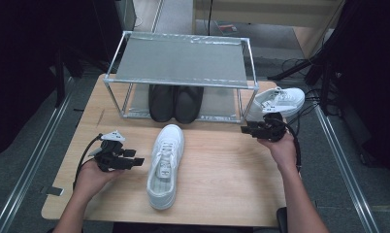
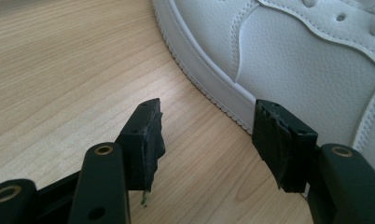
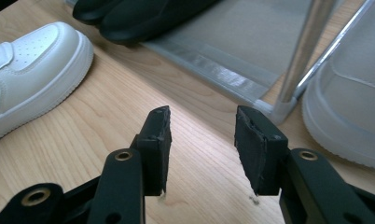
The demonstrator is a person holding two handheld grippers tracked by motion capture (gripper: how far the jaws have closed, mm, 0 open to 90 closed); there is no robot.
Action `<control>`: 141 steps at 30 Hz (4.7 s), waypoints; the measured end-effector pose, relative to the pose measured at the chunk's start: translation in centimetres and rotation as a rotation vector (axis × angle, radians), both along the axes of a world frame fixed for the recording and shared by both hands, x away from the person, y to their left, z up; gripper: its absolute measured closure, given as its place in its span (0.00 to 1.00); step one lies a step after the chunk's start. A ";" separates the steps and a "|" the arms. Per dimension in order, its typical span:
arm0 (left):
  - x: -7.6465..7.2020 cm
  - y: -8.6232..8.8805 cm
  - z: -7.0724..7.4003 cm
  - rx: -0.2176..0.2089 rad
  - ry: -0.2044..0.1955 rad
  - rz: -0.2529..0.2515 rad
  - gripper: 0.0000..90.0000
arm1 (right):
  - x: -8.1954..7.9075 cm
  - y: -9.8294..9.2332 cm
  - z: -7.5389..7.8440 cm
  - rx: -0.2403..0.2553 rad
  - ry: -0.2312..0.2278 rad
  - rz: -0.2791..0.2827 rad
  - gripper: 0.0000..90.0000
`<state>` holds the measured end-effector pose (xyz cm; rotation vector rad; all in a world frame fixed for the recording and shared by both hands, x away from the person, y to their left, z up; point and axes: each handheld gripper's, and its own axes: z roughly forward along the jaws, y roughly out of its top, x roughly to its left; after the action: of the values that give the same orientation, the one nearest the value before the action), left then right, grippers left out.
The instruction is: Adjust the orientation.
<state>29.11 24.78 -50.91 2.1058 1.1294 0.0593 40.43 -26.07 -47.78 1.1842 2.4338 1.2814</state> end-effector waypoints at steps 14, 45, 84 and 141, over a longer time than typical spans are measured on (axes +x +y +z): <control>0.0 -0.3 -0.2 -0.002 0.005 -0.007 0.48 | 1.6 -3.0 1.0 0.002 0.004 -0.090 0.65; 0.1 -0.4 -0.2 0.001 0.003 -0.019 0.48 | 9.4 -2.9 0.5 -0.094 0.069 -0.128 0.60; 0.3 -0.4 -0.2 0.000 0.009 -0.018 0.48 | 5.7 -2.7 0.1 -0.088 0.112 -0.011 0.86; 3.0 -1.0 1.0 -0.035 -0.025 -0.066 0.47 | -9.9 11.0 3.3 -0.205 0.028 0.242 0.81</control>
<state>32.14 23.75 -49.89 2.1037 1.0381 0.0344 30.54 -15.09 -44.48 0.8837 2.7174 1.0420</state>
